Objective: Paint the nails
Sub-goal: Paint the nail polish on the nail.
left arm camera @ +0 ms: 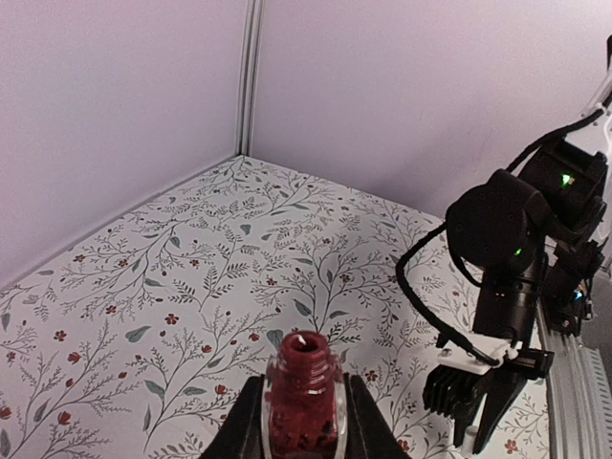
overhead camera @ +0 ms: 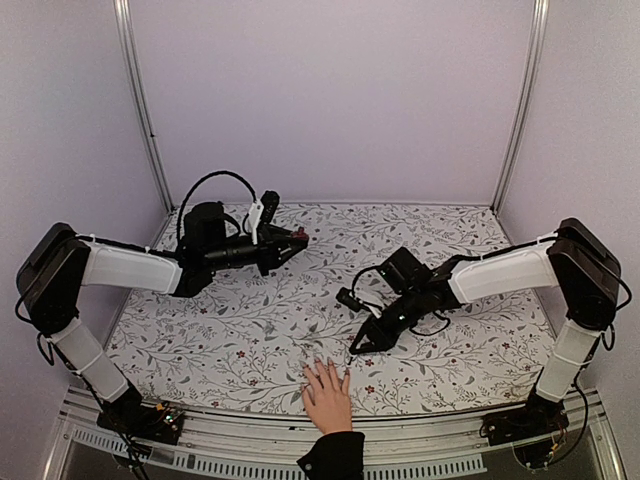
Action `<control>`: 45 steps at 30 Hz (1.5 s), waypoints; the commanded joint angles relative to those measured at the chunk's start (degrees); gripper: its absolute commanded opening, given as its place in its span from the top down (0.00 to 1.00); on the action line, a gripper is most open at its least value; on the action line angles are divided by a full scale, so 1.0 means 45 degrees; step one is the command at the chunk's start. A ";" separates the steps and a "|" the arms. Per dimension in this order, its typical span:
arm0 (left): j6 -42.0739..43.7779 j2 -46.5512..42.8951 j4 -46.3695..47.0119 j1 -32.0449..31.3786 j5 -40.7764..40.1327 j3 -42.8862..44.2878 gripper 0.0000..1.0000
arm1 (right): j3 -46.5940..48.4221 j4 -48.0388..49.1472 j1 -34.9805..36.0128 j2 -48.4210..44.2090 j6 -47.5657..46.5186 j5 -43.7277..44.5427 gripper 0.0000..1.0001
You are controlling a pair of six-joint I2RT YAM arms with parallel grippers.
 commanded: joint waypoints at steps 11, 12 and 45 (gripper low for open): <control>0.1057 -0.1037 0.0016 -0.0428 0.0502 -0.0233 1.00 | -0.0425 0.0896 -0.0115 -0.3203 -0.0259 0.0652 1.00; 0.1162 -0.1130 0.0005 -0.0502 0.0552 -0.0222 1.00 | -0.0402 0.0855 -0.0135 -0.3478 -0.0346 0.0716 1.00; 0.2279 -0.1302 0.2155 -0.2325 0.4040 -0.1845 1.00 | 0.5201 -0.4002 0.0277 -0.4779 -0.3542 0.0964 1.00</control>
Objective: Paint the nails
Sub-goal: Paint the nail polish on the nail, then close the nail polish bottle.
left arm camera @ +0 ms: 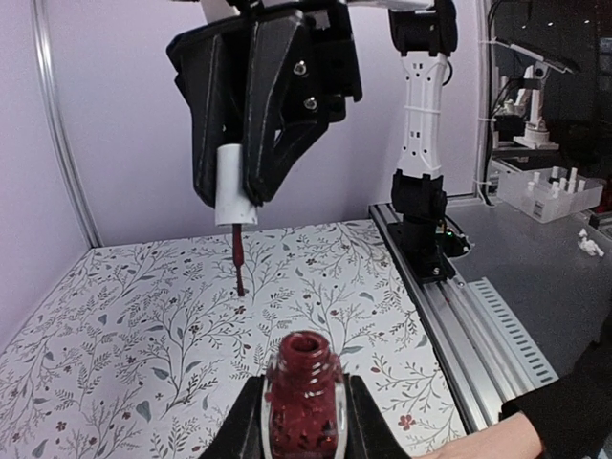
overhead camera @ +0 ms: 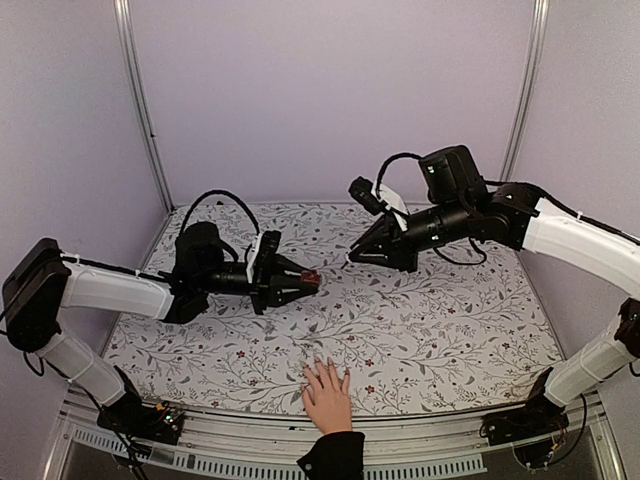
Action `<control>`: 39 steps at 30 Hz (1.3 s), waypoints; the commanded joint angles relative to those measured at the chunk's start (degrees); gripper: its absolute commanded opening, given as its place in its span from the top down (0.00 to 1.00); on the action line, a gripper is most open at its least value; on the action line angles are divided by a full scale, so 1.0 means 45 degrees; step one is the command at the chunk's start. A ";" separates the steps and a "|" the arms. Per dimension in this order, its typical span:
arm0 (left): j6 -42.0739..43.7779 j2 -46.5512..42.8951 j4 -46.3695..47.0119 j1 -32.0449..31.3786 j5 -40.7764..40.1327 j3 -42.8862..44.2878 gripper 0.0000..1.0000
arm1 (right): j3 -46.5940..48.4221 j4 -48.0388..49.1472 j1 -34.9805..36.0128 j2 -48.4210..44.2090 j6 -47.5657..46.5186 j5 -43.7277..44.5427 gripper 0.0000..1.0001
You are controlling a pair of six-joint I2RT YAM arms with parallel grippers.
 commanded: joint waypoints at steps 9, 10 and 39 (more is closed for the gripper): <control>-0.0580 0.1053 0.0382 -0.0643 0.0738 0.0439 1.00 | 0.0335 -0.0703 0.0963 -0.0564 -0.1197 -0.0406 1.00; -0.0579 0.1079 0.0326 -0.0650 0.0729 0.0469 1.00 | 0.0321 -0.0703 0.1006 -0.0607 -0.1227 -0.0396 1.00; -0.0210 0.1333 -0.0914 -0.1196 0.0422 0.1058 1.00 | -0.0114 -0.0217 0.1543 -0.0313 -0.1372 0.0130 1.00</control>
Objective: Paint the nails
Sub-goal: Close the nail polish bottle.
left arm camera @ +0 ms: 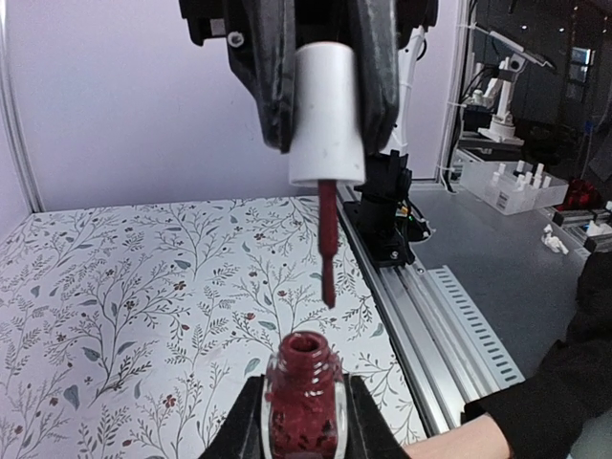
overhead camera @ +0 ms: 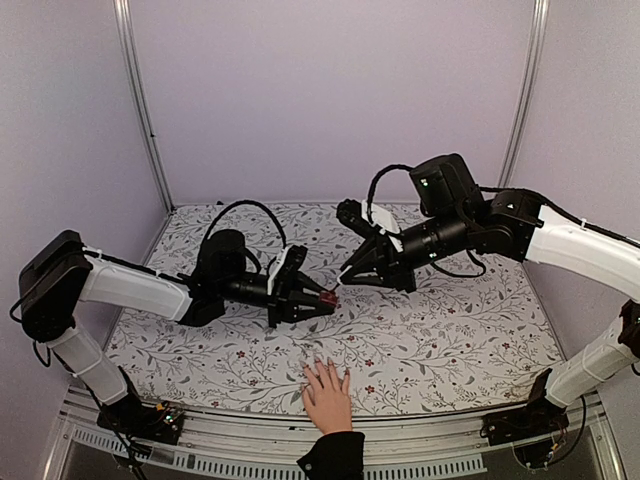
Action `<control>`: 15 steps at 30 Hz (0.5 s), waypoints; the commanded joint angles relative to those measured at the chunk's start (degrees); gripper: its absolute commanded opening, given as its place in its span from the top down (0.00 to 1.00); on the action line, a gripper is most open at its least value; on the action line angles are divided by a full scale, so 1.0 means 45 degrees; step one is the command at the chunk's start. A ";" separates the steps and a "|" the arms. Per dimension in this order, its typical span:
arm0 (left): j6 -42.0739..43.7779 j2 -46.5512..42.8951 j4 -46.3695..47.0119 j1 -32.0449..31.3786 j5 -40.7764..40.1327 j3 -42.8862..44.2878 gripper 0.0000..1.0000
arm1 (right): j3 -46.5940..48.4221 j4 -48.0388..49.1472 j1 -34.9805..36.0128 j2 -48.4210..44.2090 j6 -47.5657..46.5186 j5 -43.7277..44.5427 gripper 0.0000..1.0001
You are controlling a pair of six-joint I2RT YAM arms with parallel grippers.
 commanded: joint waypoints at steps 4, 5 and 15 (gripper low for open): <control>0.0364 -0.0113 -0.0347 -0.0263 -0.0059 0.0345 1.00 | -0.0049 0.0302 0.0213 0.0054 -0.0009 0.0256 1.00; 0.0392 -0.0124 -0.0410 -0.0276 -0.0075 0.0345 1.00 | -0.0072 0.0294 0.0222 0.0058 -0.0015 0.0291 1.00; 0.0540 -0.0244 -0.0561 -0.0297 -0.0127 0.0345 1.00 | -0.0270 0.0259 0.0218 0.0105 0.0003 0.0445 1.00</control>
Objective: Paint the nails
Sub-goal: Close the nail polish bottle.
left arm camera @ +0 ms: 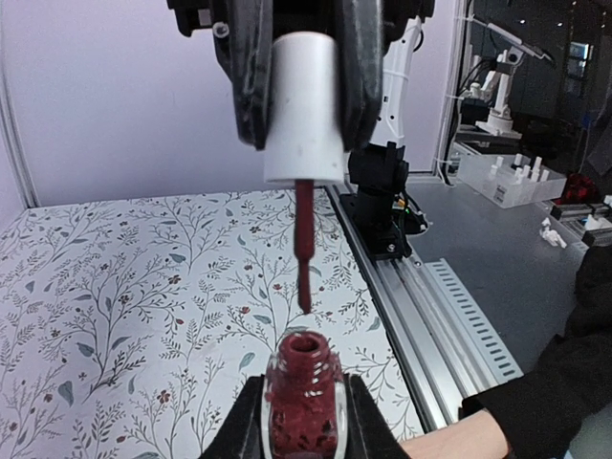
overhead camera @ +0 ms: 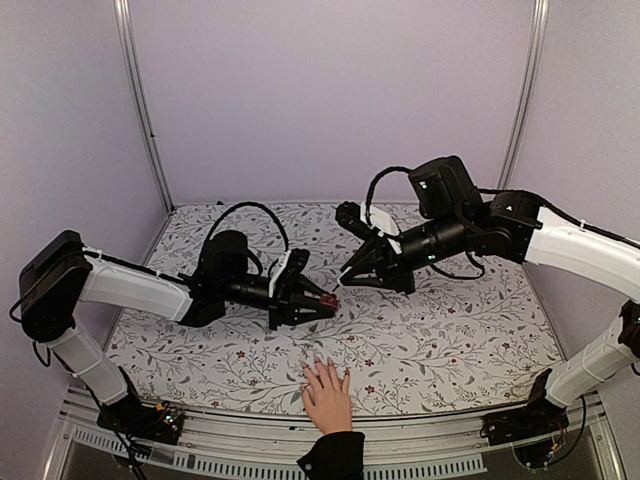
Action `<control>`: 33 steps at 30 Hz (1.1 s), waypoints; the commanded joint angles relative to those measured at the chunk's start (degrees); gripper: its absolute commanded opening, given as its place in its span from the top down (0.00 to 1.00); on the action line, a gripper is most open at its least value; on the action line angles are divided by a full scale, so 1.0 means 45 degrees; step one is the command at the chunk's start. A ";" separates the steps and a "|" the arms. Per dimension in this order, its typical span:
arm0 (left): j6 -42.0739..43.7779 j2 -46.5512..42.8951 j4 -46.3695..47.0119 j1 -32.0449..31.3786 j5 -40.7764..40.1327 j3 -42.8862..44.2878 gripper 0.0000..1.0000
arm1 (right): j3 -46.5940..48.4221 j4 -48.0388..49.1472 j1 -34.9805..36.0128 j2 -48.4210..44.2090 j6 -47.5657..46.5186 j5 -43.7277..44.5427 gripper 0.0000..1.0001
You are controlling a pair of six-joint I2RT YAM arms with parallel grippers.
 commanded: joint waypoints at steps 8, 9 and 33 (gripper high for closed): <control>0.0518 -0.0460 -0.0480 -0.0161 -0.0223 0.0325 1.00 | -0.0156 0.0060 0.0112 0.0253 0.0003 0.0062 1.00; 0.0502 -0.0439 -0.0466 -0.0161 -0.0205 0.0325 1.00 | -0.0144 0.0047 0.0111 0.0280 0.0003 0.0037 1.00; 0.0434 -0.0537 -0.0456 -0.0171 -0.0240 0.0320 1.00 | -0.0075 -0.0168 0.0265 0.0652 0.0023 0.0277 1.00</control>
